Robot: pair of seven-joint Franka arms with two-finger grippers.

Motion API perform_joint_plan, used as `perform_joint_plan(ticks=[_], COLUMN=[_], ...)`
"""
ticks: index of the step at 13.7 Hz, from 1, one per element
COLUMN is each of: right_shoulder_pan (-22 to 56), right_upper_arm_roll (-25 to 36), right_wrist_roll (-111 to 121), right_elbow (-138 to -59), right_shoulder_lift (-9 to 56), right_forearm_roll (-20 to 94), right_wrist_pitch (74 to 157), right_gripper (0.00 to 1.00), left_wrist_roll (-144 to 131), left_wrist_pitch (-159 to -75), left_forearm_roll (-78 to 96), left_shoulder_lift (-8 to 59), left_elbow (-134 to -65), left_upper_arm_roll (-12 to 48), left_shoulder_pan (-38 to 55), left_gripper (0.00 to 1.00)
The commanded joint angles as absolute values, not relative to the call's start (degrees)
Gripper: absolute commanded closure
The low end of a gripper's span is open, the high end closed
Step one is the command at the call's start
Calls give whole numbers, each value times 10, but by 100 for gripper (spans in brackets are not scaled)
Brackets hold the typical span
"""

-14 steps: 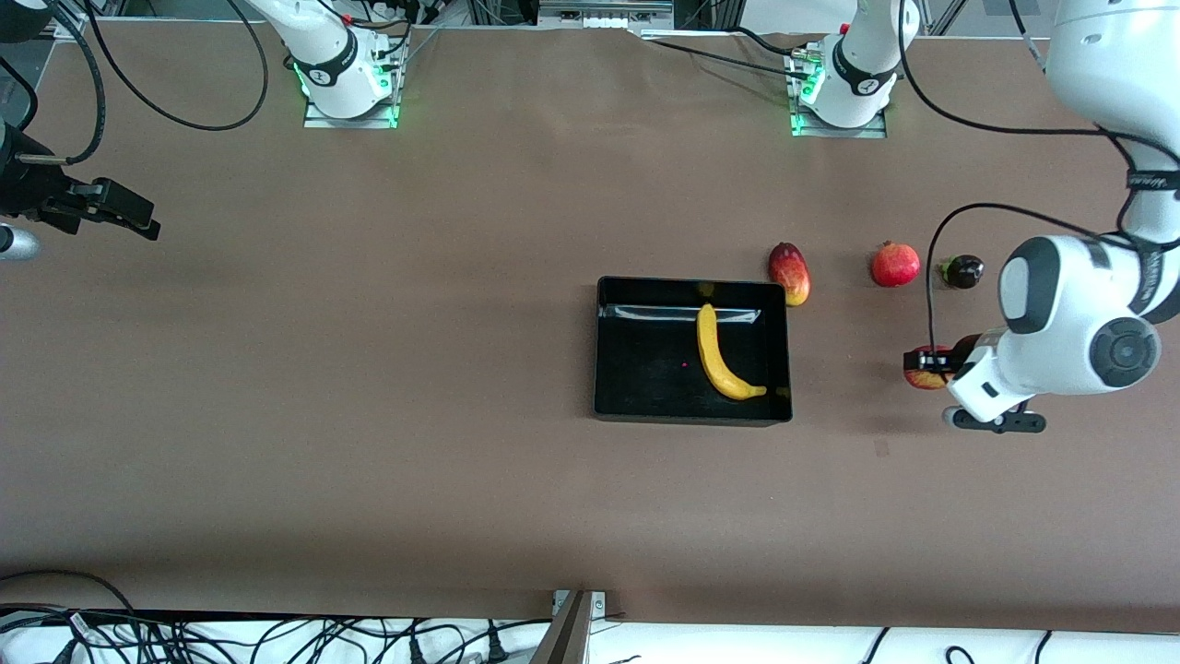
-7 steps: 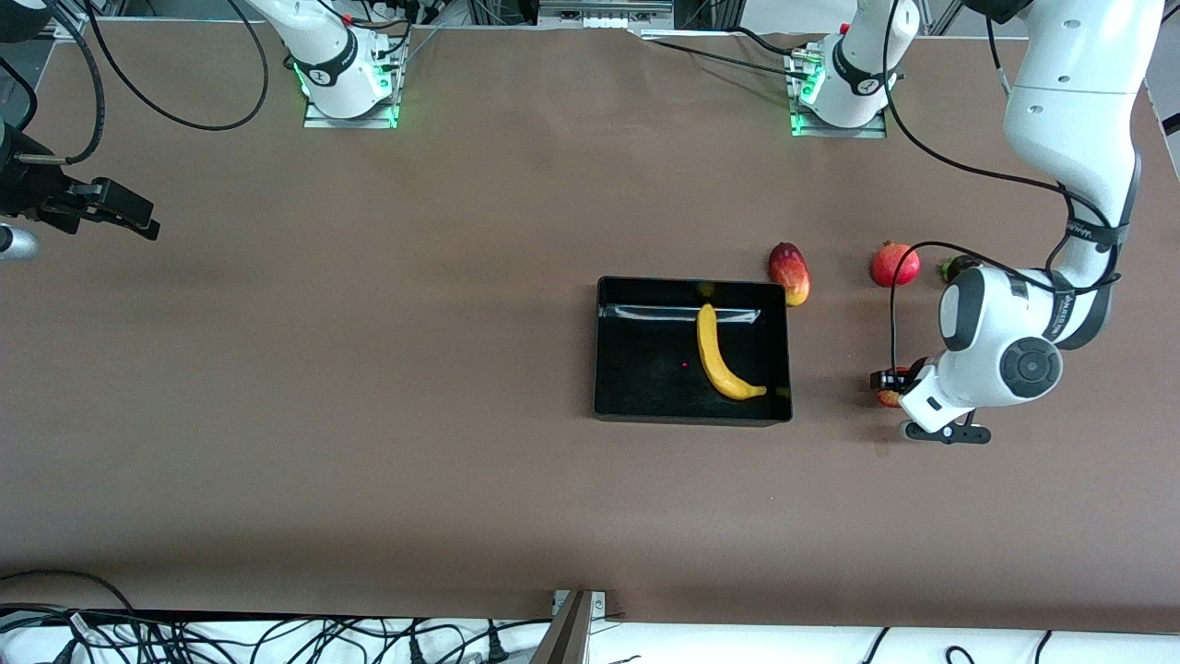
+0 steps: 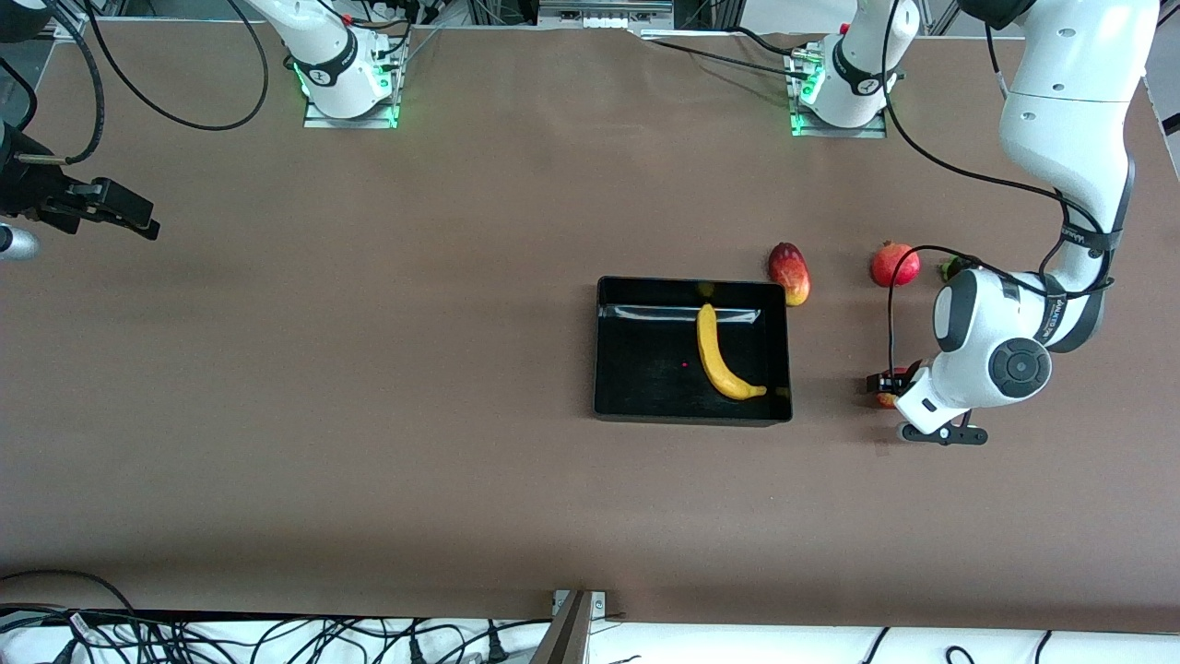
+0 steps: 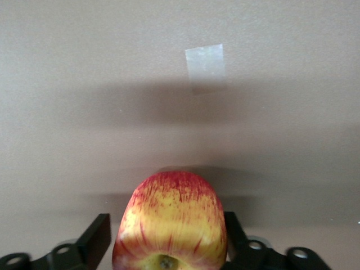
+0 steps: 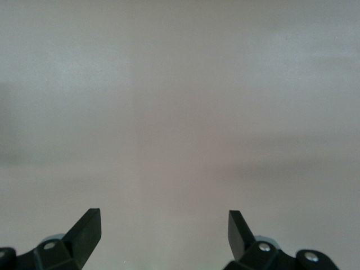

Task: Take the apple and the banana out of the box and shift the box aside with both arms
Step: 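Lower the apple onto the table and open the left gripper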

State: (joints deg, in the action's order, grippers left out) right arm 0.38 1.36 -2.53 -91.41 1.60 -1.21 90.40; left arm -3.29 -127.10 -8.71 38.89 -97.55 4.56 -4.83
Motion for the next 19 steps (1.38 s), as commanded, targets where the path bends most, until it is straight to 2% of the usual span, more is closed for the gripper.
perform_joint_plan(ticks=[1,3,7,11,16,19], right_shoulder_pan=[5,5,5,5,5,5], right_upper_arm_roll=[17,17,17,17,17,17], right_wrist_roll=[-25,-24,-25,-24,-24,-24], right_elbow=[-904,-904,-904,-904,-904,-904], right_shoulder_lift=[17,17,17,17,17,17], right_forearm_roll=[-7,-7,-7,-7,-7,-7], right_wrist_pitch=[892,892,892,892,892,892], right_gripper=[0,0,0,0,0,0], left_wrist_roll=[-48,-74,-253,-420,-524,-576], left_wrist_pitch=[-1208,-1139,-1131,-1133,-1174,-1227], left_forearm_roll=[-96,-51,58,76,80,79], left_shoulder_lift=[361,319,279,321,382,425], left_elbow=[-952,-933,-928,-874,-853,-845], left_upper_arm_roll=[39,35,-7,-63,-65,-65], left_shoulder_pan=[-37,-17,101,219,280,315], left_gripper=[0,0,0,0,0,0])
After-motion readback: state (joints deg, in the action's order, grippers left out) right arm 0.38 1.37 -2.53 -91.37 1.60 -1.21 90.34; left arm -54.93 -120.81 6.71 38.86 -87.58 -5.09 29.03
